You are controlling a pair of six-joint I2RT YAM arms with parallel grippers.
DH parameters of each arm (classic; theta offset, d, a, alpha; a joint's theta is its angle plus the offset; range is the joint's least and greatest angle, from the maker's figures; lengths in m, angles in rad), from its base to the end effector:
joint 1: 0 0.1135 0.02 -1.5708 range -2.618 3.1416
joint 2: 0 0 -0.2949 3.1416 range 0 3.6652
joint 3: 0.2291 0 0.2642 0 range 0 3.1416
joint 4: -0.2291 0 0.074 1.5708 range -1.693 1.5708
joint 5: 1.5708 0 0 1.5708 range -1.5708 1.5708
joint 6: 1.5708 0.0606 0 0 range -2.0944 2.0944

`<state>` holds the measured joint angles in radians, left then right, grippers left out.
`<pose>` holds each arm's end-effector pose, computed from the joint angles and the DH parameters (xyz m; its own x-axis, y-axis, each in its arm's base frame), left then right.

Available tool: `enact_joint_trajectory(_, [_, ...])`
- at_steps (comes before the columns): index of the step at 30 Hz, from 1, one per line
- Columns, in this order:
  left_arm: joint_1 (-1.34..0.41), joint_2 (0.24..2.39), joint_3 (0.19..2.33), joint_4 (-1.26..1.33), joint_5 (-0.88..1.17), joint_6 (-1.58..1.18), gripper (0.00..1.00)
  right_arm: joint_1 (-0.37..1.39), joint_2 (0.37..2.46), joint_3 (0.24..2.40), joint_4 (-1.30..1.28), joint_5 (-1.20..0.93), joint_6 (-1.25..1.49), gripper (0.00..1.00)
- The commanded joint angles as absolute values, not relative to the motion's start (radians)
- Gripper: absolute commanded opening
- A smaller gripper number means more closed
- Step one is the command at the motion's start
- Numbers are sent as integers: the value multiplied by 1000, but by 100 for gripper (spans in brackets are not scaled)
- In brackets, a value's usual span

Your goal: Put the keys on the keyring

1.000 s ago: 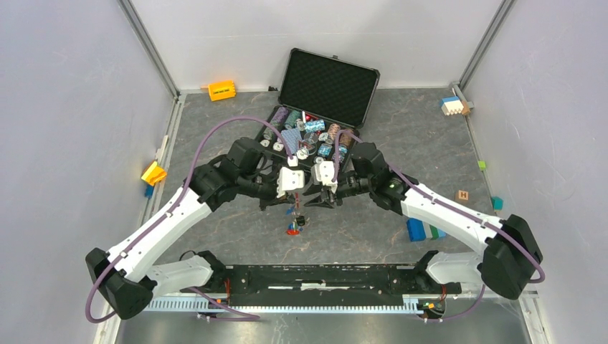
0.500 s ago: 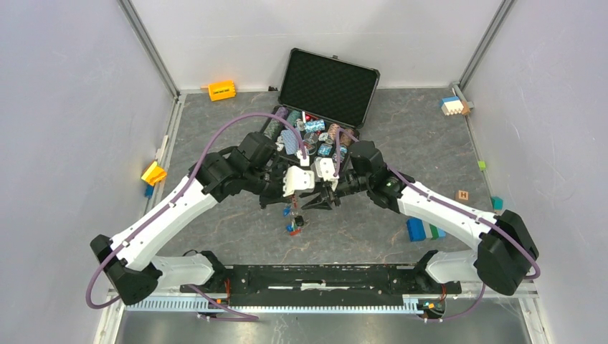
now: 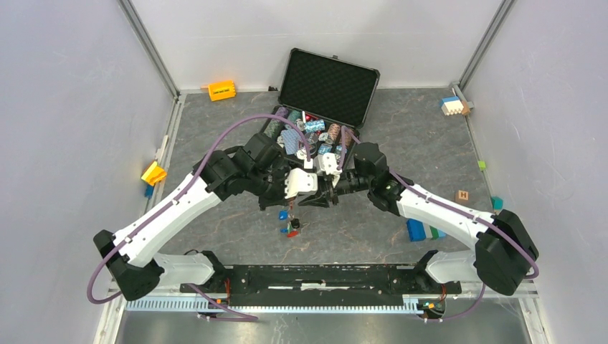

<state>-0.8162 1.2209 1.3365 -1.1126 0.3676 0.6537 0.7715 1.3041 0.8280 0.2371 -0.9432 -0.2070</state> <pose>0.1475 -0.1886 0.3702 0.0380 0.7880 -0.6145 0.9956 0.0225 0.0905 0.1844 0.2478 0.3074 0.0339 -0.1353 -0.9902 -0.9873 -0.1586 -0.0121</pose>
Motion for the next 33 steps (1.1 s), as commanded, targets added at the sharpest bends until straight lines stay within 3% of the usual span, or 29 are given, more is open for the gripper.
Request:
enact_joint_trajectory(1, [-825,1218,1378,-1112,400,587,2,772,1301,790,384,-968,-108,36])
enact_joint_trajectory(11, [-825,1173,1324,-1048,412,528,2,749,1318,679,715,-1020,138,37])
enact_joint_trajectory(20, [-825,1190,1330,-1049,419,517,2,748,1367,709,758,-1020,207,41])
enact_joint_trajectory(33, [-845,1262,1431,-1134,357,491,2,750,1421,718,861,-1045,300,38])
